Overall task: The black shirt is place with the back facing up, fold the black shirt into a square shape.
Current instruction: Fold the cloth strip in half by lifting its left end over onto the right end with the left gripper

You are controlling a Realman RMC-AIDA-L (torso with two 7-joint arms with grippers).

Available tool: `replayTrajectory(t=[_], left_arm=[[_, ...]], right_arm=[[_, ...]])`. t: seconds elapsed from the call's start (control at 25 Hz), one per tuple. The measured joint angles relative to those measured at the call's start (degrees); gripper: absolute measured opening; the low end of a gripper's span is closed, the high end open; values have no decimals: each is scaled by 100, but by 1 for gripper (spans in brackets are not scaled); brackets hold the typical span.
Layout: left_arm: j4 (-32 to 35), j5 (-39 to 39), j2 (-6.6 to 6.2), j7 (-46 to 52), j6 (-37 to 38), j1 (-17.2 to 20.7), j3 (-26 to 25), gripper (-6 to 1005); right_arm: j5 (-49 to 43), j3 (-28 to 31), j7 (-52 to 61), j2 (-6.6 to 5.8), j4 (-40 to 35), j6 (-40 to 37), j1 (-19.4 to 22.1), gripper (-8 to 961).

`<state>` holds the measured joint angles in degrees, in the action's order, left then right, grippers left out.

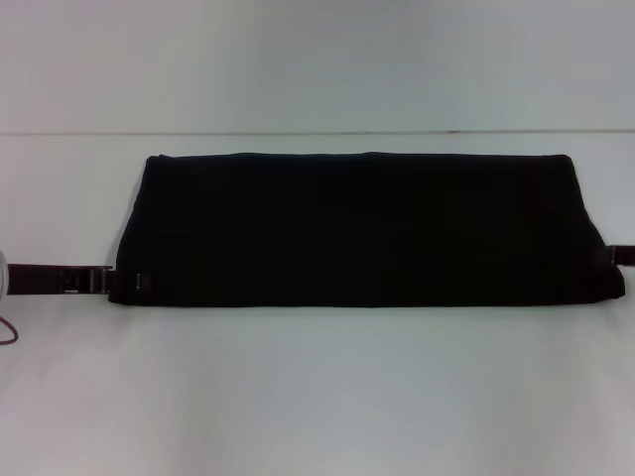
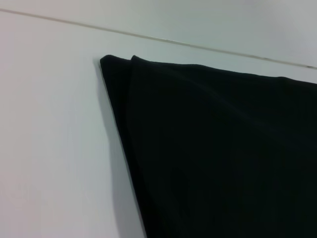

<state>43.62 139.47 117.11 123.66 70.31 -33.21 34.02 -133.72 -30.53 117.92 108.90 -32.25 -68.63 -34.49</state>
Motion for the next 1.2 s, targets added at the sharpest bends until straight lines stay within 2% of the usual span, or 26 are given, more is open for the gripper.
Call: replayTrajectory(t=[0.2, 0.48, 0.64, 0.84, 0.92, 1.16, 1.2], left_arm=[[-2, 3, -4, 0, 4, -11, -1, 495], [-3, 3, -14, 3, 11, -32, -1, 338], [-4, 1, -13, 7, 11, -36, -2, 249], [-15, -2, -8, 17, 1, -36, -12, 27], [-15, -5, -3, 23, -2, -32, -20, 10], [-1, -13, -2, 33, 14, -1, -41, 0], [10, -8, -3, 37, 26, 8, -44, 0]], right_arm=[[-196, -94, 2, 40, 239, 221, -115, 609], [-230, -105, 2, 79, 241, 242, -169, 607], [-233, -116, -4, 79, 240, 228, -166, 559], [-234, -110, -43, 79, 229, 212, -109, 499], [-229, -85, -46, 79, 204, 187, -76, 475], [-202, -70, -70, 47, 193, 92, -37, 252], [-201, -66, -77, 42, 192, 80, -24, 51]])
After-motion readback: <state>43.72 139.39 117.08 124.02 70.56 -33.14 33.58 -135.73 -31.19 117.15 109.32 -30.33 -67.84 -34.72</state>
